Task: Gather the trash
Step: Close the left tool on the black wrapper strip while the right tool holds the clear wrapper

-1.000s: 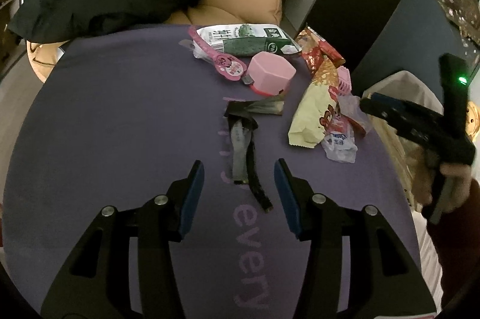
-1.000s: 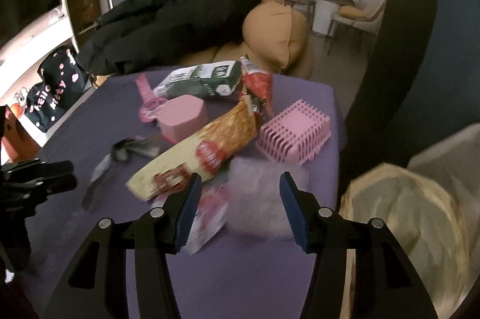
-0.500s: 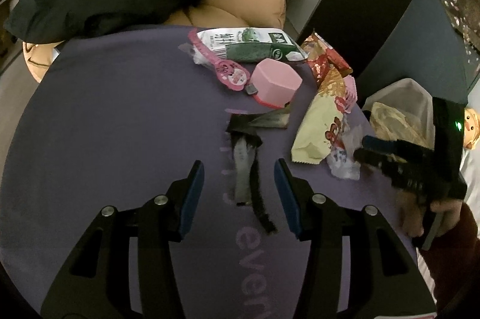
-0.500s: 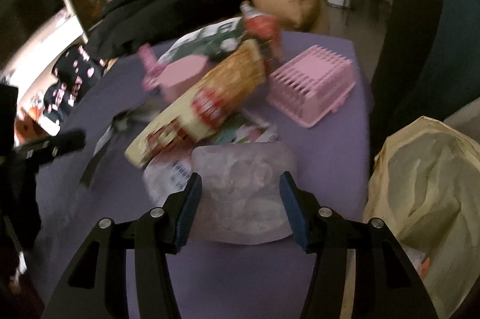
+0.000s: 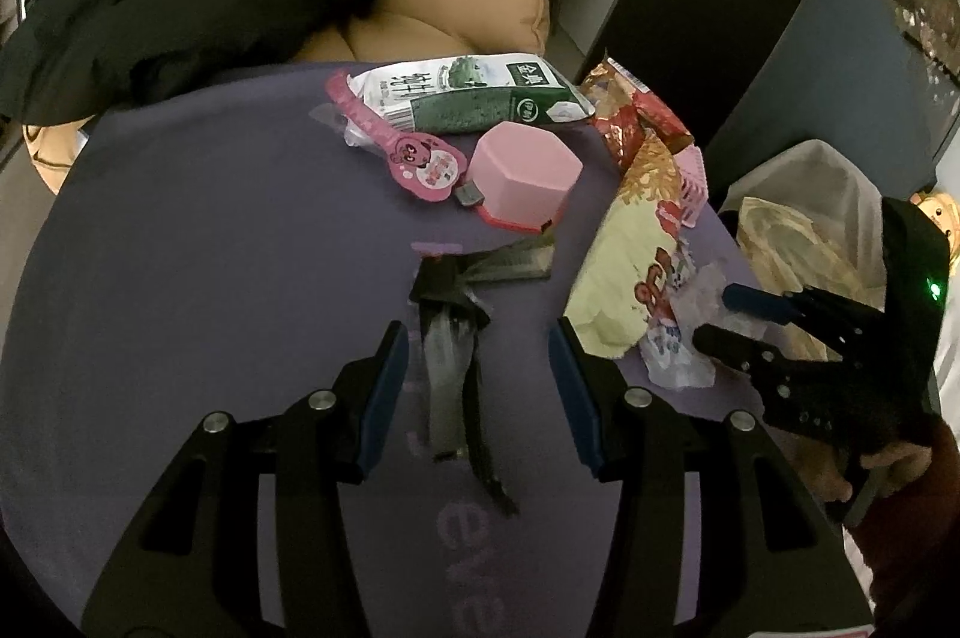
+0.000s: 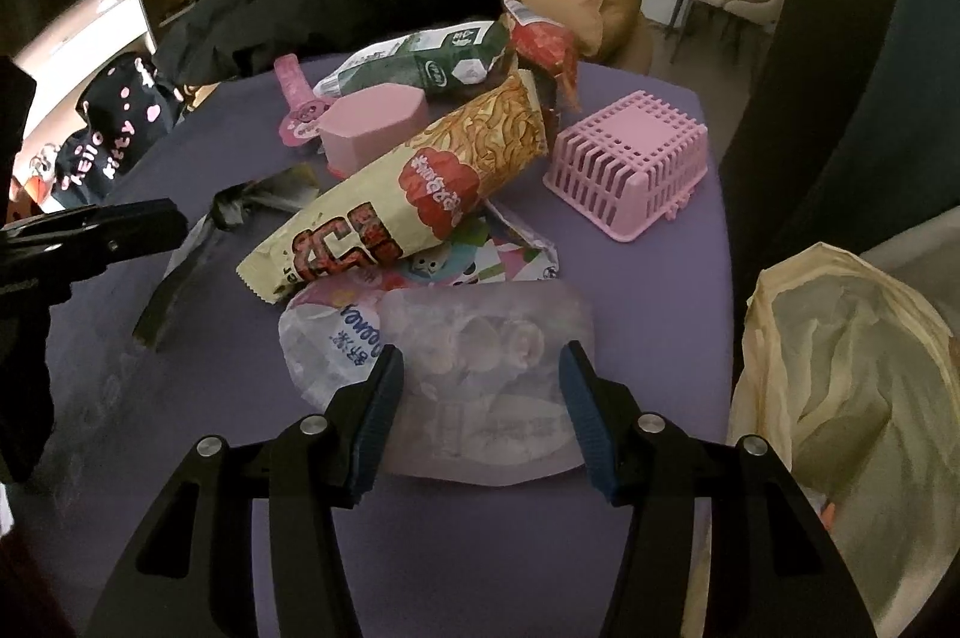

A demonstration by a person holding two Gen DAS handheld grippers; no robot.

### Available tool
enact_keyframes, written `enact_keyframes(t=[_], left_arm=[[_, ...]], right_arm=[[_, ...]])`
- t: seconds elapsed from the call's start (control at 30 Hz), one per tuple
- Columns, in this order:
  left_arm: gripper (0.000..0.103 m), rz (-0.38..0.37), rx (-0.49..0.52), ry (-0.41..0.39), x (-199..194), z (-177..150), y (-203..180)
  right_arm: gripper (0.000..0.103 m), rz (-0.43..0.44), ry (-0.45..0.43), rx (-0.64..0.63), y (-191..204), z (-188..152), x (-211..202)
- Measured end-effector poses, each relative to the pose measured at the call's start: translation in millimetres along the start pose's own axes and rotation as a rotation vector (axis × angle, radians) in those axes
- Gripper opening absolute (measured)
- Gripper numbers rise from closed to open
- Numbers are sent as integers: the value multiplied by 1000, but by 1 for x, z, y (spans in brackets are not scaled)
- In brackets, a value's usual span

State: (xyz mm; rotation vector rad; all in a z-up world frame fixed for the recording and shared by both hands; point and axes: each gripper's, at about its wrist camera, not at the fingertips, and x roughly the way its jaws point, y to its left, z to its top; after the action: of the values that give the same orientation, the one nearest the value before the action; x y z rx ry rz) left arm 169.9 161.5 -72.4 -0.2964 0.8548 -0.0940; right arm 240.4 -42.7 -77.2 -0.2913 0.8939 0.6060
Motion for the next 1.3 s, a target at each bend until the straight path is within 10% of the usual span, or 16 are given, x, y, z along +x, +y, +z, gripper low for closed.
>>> enact_keyframes(t=[0.57, 0.77, 1.07, 1.13, 1.3], left_arm=[[46, 6, -48, 29, 24, 13, 3], [46, 9, -77, 47, 17, 14, 7], [46, 49, -46, 76, 33, 10, 5], [30, 57, -40, 67, 36, 13, 3], [22, 41, -19, 65, 27, 5, 4]], right_arm=[[51, -5, 6, 1, 2, 0, -1], [17, 64, 42, 20, -7, -3, -11], [29, 177, -79, 145, -24, 11, -32], [46, 162, -87, 184, -24, 16, -29], [46, 151, -117, 248, -18, 31, -24]])
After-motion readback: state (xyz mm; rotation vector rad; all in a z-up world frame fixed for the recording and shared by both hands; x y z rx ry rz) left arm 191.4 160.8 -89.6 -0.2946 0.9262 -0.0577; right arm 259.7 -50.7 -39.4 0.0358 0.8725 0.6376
